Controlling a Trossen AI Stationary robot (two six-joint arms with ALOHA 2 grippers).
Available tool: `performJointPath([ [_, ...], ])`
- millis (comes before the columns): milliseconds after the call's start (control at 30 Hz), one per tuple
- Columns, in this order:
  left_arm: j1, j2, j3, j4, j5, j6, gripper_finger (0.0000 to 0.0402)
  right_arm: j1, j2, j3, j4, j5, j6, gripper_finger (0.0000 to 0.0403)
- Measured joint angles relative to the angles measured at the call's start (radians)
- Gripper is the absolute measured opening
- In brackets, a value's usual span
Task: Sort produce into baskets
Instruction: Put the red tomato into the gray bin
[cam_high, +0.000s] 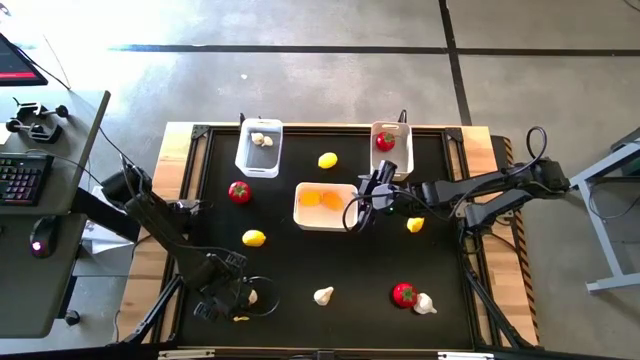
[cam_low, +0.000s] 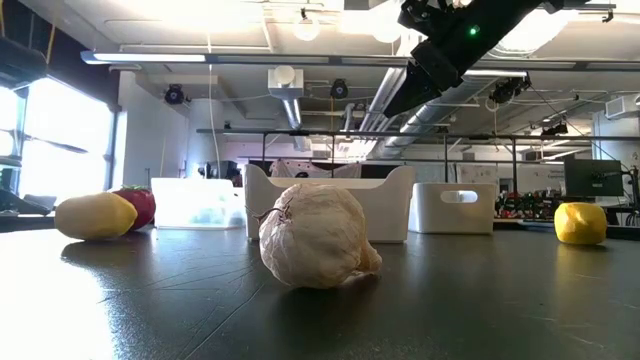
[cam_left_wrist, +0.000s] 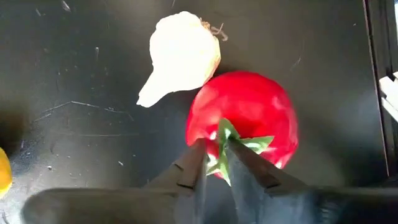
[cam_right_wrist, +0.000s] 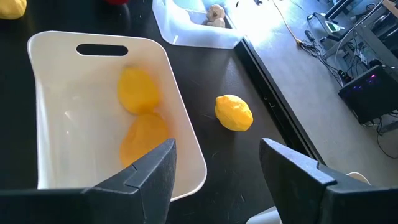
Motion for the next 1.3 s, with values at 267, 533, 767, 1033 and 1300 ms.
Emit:
performJointPath([
  [267,0.009,0.001,-0.001,-0.065,0.015,0.002,0.0002,0.0,0.0,0.0,0.0,0.0,0.002,0.0222],
  [533,0.045,-0.078,-0.001,-0.129,-0.06,-0.006,0.0,0.0,0.0,0.0,0.0,0.0,-0.005,0.0222],
  [767,0.134,-0.196,-0.001,-0.129,-0.15,-0.024,0.0,-0.003,0.01,0.0,0.046,-0.125,0.002,0.0222],
  [1033,0.212,-0.266,-0.001,-0.111,-0.245,0.035,0.0,0.005,0.118,0.0,0.214,-0.284,-0.024,0.0222],
  [1300,0.271,-0.266,-0.001,-0.08,-0.273,0.112,0.0,0.034,0.325,0.0,0.621,-0.462,-0.081,0.0223],
])
